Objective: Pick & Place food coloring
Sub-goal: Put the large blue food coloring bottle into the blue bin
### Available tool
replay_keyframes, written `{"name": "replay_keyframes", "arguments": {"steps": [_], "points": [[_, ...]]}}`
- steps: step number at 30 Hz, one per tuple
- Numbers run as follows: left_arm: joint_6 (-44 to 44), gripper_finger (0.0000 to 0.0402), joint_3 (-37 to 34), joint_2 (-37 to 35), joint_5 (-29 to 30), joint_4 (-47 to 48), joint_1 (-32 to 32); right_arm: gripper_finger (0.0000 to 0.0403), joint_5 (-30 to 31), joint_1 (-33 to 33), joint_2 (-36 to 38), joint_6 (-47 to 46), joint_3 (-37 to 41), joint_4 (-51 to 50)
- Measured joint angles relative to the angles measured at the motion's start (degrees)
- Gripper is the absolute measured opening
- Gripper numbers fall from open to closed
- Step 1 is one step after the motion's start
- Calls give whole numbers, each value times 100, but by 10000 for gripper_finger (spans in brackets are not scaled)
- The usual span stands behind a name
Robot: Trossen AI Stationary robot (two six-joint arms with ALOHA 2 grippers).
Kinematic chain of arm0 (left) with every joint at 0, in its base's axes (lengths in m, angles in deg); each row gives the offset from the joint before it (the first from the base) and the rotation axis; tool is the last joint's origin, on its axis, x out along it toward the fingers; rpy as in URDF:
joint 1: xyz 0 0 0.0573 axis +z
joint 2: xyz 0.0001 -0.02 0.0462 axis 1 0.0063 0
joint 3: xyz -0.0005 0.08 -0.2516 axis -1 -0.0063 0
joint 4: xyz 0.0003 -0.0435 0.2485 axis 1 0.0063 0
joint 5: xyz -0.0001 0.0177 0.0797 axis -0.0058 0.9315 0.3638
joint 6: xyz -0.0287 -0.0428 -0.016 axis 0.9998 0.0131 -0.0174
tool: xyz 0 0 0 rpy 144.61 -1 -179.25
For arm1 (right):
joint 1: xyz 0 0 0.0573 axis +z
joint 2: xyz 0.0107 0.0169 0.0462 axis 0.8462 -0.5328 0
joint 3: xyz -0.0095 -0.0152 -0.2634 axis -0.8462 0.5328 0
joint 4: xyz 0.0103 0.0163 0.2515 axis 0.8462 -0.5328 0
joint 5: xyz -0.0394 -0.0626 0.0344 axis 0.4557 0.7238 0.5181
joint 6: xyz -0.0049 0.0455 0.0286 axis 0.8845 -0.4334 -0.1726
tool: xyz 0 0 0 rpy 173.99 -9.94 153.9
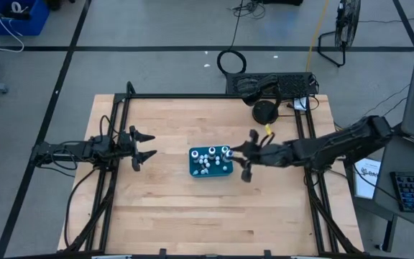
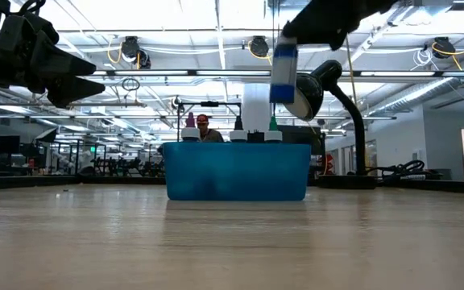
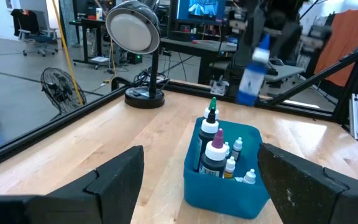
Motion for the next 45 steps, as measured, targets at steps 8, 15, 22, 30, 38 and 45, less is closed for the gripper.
{"name": "replay_keyframes", "arguments": {"steps": [8,15,22,30,38,45], "points": [[0,308,0,0,0,0,2,99,-160,-30,-844,-478,-71,2],[0,308,0,0,0,0,2,99,-468,-26,-1351,-758,-78,306],[0,308,0,-2,0,0,0,99,-593,-30,-1650,-1031,-62,207],[1,308,0,-1,0,-2,2,99,-627,-26,-1750,-1216,-49,137],[1,308,0,0,0,-2,2,99,-584,-63,-1735,-1504,237,244],[0,308,0,-2,0,-2,0,102,-594,-51,-1741,-1504,414,713]]}}
